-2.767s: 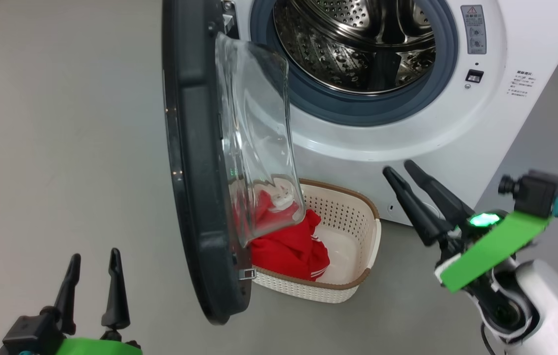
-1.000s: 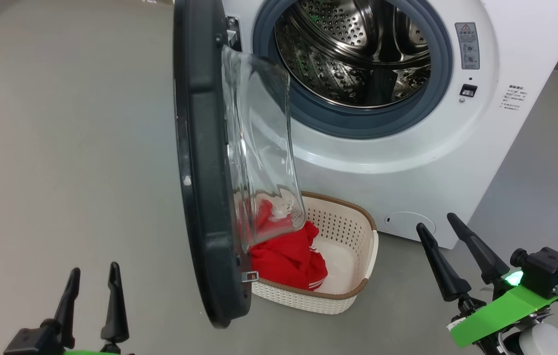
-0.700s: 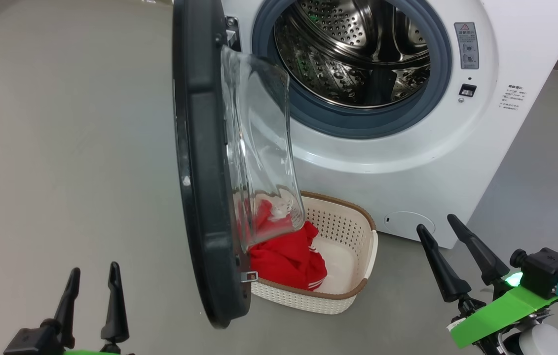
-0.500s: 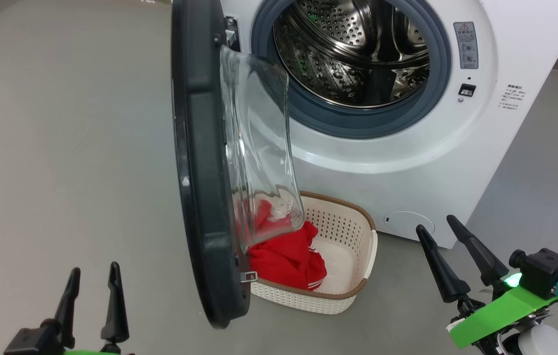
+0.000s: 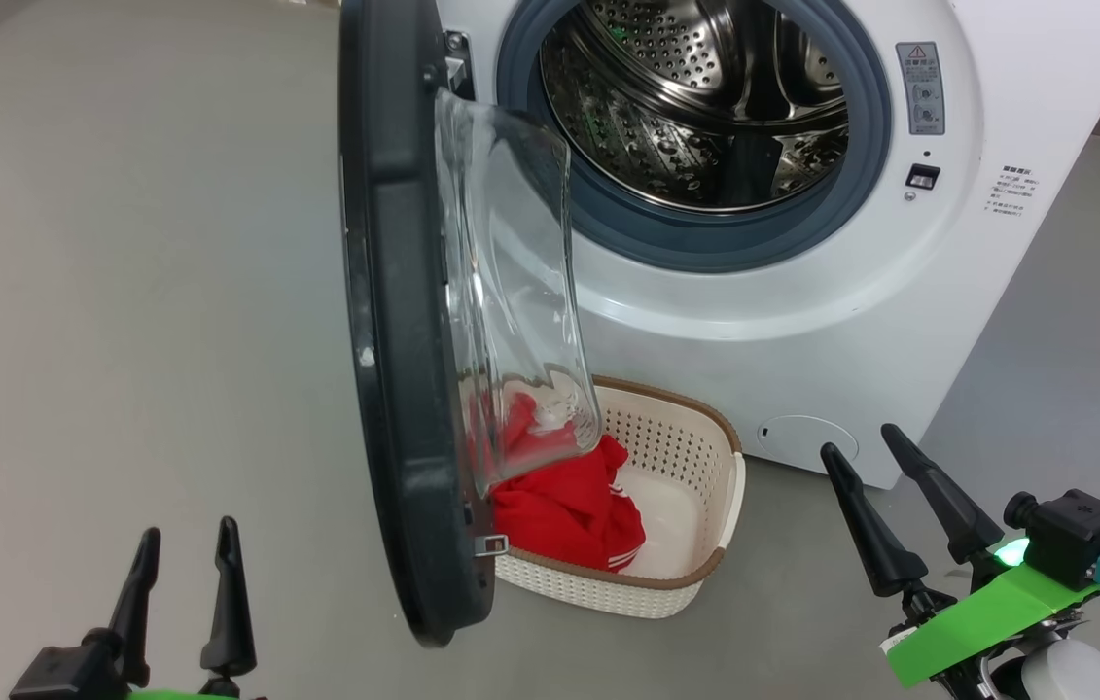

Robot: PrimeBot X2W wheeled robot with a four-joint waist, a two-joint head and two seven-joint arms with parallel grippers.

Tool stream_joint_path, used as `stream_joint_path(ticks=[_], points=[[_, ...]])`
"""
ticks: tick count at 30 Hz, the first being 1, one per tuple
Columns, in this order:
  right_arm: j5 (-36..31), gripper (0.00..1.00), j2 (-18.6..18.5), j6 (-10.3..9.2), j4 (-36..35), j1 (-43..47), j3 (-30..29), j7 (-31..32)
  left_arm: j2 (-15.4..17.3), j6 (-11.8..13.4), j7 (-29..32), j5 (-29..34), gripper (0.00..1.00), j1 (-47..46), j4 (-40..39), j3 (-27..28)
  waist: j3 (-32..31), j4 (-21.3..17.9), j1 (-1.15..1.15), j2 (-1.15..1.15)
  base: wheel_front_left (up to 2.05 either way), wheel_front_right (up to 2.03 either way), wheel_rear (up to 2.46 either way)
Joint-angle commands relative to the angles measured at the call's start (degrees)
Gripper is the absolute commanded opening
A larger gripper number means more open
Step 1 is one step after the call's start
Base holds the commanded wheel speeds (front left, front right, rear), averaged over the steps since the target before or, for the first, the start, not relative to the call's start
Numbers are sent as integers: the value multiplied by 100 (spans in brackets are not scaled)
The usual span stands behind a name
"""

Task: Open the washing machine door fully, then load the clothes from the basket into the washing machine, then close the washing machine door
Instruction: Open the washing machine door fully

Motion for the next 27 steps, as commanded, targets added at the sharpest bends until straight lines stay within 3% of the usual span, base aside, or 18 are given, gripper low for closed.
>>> stream_joint_path(ticks=[1,7,9,10,11,12,14,27], points=[[-50,100,-49,9,-122,-62,71,-69,95,-60,-47,60,100,-152,-123,177,5,2,0,0,0,0,0],[-54,100,-52,9,-123,-73,79,-69,95,-57,-47,22,100,-162,-150,187,19,-9,0,0,0,0,0],[-55,100,-53,9,-117,-75,81,-69,95,-49,-47,13,95,-152,-167,181,21,-14,0,0,0,0,0],[-55,100,-54,9,-116,-77,78,-69,95,-45,-47,5,85,-148,-177,180,26,-17,0,0,0,0,0],[-55,100,-55,9,-116,-79,72,-69,95,-41,-47,-2,49,-147,-185,178,31,-20,0,0,0,0,0],[-55,100,-56,9,-115,-81,64,-69,95,-38,-47,-13,38,-148,-192,175,36,-21,0,0,0,0,0],[-56,100,-56,9,-115,-85,53,-69,95,-32,-47,-32,0,-158,-204,174,43,-25,0,0,0,0,0],[-52,100,-24,9,-106,-99,44,-69,95,-19,-47,72,0,-276,-620,194,37,-78,0,0,0,0,0]])
